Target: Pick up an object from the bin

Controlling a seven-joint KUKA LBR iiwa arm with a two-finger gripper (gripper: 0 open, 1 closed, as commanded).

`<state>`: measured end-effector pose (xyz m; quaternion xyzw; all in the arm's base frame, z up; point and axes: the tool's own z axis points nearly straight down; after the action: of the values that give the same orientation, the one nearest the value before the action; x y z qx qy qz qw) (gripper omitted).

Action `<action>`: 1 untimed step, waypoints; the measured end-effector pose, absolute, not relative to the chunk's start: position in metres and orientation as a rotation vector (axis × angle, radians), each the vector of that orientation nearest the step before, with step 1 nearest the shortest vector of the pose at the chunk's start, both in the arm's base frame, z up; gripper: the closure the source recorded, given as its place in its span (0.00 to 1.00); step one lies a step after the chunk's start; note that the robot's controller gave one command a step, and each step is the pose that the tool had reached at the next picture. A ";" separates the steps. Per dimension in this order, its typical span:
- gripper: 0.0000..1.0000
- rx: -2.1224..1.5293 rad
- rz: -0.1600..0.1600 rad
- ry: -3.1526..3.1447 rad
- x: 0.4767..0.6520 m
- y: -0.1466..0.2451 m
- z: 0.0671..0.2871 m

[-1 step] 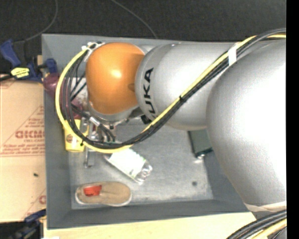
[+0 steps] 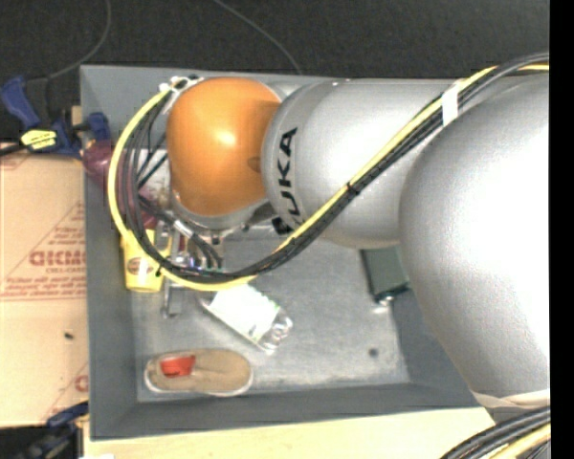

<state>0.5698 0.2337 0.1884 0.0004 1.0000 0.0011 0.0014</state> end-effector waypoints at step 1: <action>0.00 -0.057 0.003 3.139 0.625 0.156 0.075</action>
Offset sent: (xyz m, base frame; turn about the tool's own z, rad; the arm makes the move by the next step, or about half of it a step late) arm 0.0560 -0.0669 -0.1184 -0.1820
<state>0.6251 0.1564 0.0752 -0.0183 0.9998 0.0008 0.0009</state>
